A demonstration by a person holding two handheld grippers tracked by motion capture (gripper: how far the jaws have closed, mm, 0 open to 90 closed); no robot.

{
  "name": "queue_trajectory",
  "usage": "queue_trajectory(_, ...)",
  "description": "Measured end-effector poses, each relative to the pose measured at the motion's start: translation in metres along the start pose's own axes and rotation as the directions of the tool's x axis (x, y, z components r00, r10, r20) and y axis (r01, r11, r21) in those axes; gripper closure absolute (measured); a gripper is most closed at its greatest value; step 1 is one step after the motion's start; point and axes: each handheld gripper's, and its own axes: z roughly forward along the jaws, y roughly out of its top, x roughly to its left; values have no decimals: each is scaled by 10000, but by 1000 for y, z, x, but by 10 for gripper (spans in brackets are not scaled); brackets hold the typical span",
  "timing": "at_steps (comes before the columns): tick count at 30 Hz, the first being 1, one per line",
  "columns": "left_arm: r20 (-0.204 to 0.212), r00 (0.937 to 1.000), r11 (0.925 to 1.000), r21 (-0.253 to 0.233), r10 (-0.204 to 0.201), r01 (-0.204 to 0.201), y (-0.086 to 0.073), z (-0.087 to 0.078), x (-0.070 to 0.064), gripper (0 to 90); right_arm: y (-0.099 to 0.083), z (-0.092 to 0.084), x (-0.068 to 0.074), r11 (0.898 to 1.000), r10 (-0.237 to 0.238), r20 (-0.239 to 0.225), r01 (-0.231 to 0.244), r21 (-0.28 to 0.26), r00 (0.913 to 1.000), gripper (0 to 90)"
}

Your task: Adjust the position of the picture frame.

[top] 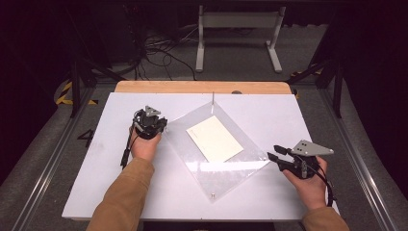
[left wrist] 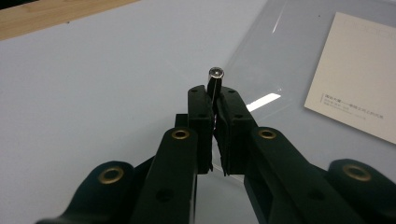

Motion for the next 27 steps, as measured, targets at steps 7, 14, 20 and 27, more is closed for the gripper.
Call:
queue_trajectory(7, 426, 9989, 9987, -483, 186, -165, 4, -23, -7, 588, 4, 6, -7, 9954, 137, -175, -120, 948, 9998, 653)
queue_trajectory(14, 700, 9934, 9859, -1473, 909, -799, -3, -58, -24, 493, 12, 15, -12, 9790, 143, -538, -30, 2039, 9984, 663)
queue_trajectory(20, 1018, 9884, 9765, -1952, 1127, -913, -14, -82, -34, 474, 17, 21, -12, 9659, 59, -747, 137, 2587, 9972, 668)
queue_trajectory(27, 1337, 9815, 9613, -2570, 1374, -996, -32, -99, -39, 455, 21, 31, -12, 9316, -36, -1086, 428, 3609, 9941, 657)
